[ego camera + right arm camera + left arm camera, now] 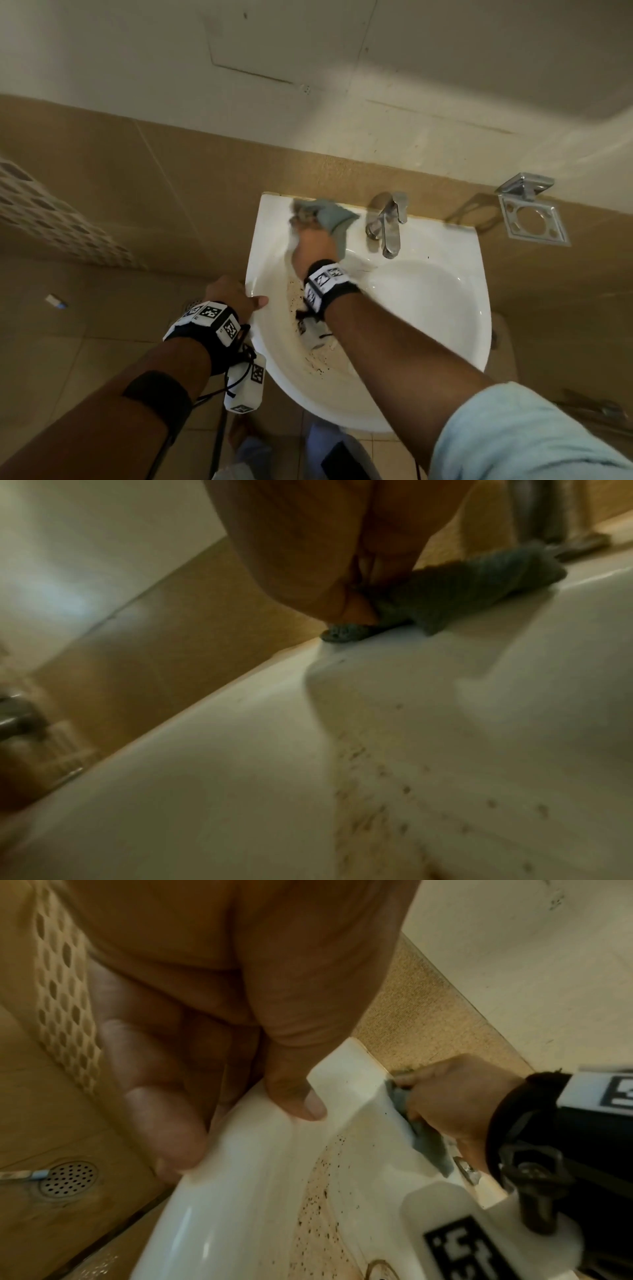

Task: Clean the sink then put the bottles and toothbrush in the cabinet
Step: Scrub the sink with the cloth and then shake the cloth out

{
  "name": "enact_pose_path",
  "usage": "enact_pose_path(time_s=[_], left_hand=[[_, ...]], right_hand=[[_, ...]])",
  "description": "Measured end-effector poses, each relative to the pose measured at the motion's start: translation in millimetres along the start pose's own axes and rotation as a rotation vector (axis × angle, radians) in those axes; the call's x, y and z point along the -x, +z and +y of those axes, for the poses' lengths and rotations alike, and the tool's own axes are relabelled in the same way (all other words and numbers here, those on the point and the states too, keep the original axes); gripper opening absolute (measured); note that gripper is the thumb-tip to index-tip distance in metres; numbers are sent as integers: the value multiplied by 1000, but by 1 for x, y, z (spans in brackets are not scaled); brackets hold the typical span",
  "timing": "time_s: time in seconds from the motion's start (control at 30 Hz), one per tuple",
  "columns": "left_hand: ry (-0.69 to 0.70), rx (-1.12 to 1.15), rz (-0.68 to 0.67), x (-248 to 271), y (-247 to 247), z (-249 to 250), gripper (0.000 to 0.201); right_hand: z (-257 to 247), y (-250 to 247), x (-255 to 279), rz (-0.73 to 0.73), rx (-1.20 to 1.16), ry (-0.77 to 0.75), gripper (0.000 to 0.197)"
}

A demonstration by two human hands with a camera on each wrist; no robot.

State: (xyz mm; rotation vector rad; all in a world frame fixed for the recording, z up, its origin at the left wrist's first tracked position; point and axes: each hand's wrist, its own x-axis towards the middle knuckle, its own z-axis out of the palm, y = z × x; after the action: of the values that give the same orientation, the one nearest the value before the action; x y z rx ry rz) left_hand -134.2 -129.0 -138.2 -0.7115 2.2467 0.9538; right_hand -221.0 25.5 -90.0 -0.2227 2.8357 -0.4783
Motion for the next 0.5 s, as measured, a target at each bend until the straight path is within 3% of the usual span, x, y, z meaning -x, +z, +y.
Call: enact_pose_path(time_s=[0.1,0.2,0.3,0.43,0.5], left_hand=[[10,-46,-18,0,-2,-1,49],[6,3,-30,-5,-2,-3,48],[-9,27,-43,-7,-2,-4,48],[10,0,-13,-12,1,-6,51],[29,-19,-3,-10,2,-5,52]], right_hand=[[-12,16,17,-55,-143,-246,61],[10,8,13,68,-73,-318,57],[48,-8,1,263,-12,-226,45],[60,4,-6,76,-20,42,55],[37,18,1,87,-39,-21,59]])
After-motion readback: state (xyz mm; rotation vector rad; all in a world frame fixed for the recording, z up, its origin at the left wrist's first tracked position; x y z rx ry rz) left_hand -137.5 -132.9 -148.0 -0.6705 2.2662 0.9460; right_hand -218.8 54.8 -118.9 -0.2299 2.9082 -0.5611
